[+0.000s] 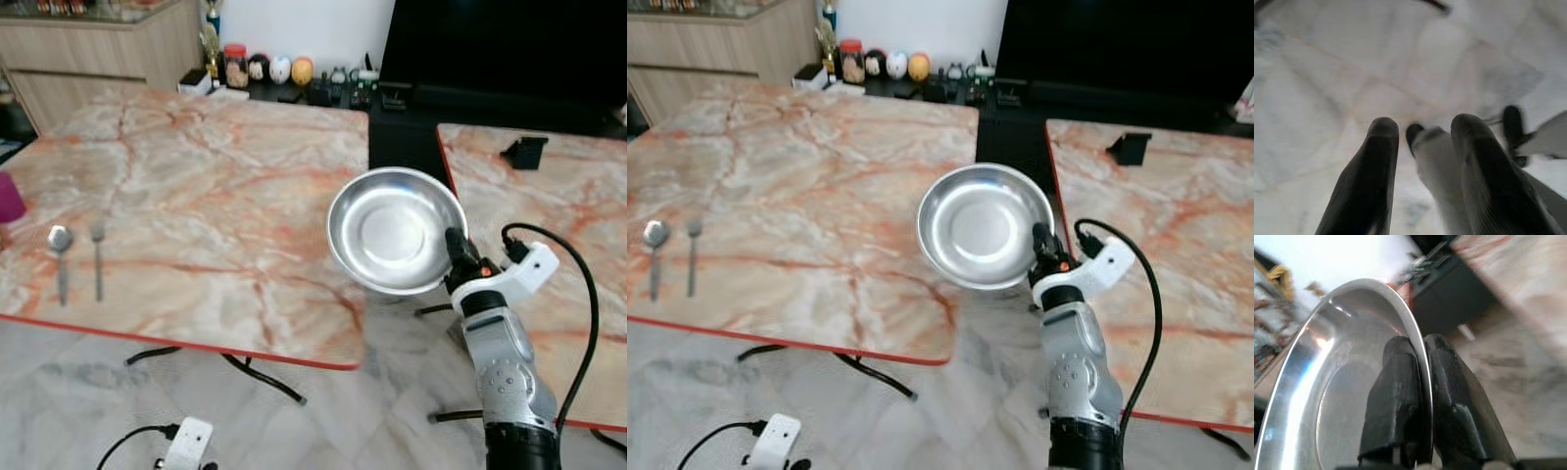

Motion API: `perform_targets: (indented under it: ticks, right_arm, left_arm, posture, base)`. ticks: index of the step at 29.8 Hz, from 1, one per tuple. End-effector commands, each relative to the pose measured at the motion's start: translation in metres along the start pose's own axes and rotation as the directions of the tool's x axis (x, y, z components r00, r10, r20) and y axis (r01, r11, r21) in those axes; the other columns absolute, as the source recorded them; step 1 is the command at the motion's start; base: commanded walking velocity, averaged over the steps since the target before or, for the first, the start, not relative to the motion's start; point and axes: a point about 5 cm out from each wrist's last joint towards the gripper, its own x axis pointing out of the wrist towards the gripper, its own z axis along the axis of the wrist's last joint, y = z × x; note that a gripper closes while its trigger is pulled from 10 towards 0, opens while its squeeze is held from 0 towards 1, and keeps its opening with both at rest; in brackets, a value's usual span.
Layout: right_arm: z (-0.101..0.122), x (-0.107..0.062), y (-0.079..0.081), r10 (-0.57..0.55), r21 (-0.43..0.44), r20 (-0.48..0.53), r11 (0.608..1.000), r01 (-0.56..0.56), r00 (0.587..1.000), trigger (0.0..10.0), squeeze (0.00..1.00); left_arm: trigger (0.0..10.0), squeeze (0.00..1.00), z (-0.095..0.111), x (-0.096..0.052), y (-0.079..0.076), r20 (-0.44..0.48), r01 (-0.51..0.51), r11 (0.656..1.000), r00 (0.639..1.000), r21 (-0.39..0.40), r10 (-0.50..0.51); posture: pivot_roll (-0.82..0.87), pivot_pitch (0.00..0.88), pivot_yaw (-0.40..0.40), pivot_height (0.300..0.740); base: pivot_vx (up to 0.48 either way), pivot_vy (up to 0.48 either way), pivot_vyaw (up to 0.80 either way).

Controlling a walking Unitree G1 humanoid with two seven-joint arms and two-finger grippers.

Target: Setting the table

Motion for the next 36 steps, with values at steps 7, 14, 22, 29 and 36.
perform_targets:
  ticks: [7,14,22,29,36]
  right_arm:
    - [0.007,0.003,0.009,0.032,0.000,0.028,0.999,-0.032,0.999,10.0,0.00]
    - [0.007,0.003,0.008,0.028,-0.001,0.027,1.000,-0.028,0.999,10.0,0.00]
    - [0.007,0.001,0.007,0.023,-0.011,0.027,1.000,-0.023,0.999,10.0,0.00]
    - [0.007,0.002,0.003,0.007,-0.017,0.029,1.000,-0.007,1.000,10.0,0.00]
    - [0.008,0.002,0.002,0.001,-0.022,0.029,1.000,0.000,1.000,10.0,0.00]
  left_arm:
    - [10.0,0.00,-0.010,-0.004,0.010,-0.030,-0.009,1.000,1.000,0.008,0.009]
    - [10.0,0.00,-0.003,-0.001,0.004,-0.023,-0.003,1.000,1.000,0.009,0.003]
    - [10.0,0.00,0.004,0.003,-0.007,-0.012,0.015,1.000,1.000,0.016,-0.015]
    - [10.0,0.00,0.006,0.003,-0.008,-0.005,0.015,1.000,1.000,0.015,-0.015]
    - [10.0,0.00,0.002,0.001,-0.002,-0.003,0.012,1.000,1.000,0.016,-0.012]
  posture:
    - [0.01,0.000,-0.044,0.736]
    - [0.00,0.000,-0.042,0.736]
    - [0.00,0.000,-0.040,0.736]
    - [0.00,0.000,-0.040,0.736]
    - [0.00,0.000,-0.039,0.736]
  base:
    - [0.000,-0.340,0.00]
    - [0.000,-0.340,0.00]
    - [0.000,-0.339,0.00]
    - [0.000,-0.340,0.00]
    - [0.000,-0.339,0.00]
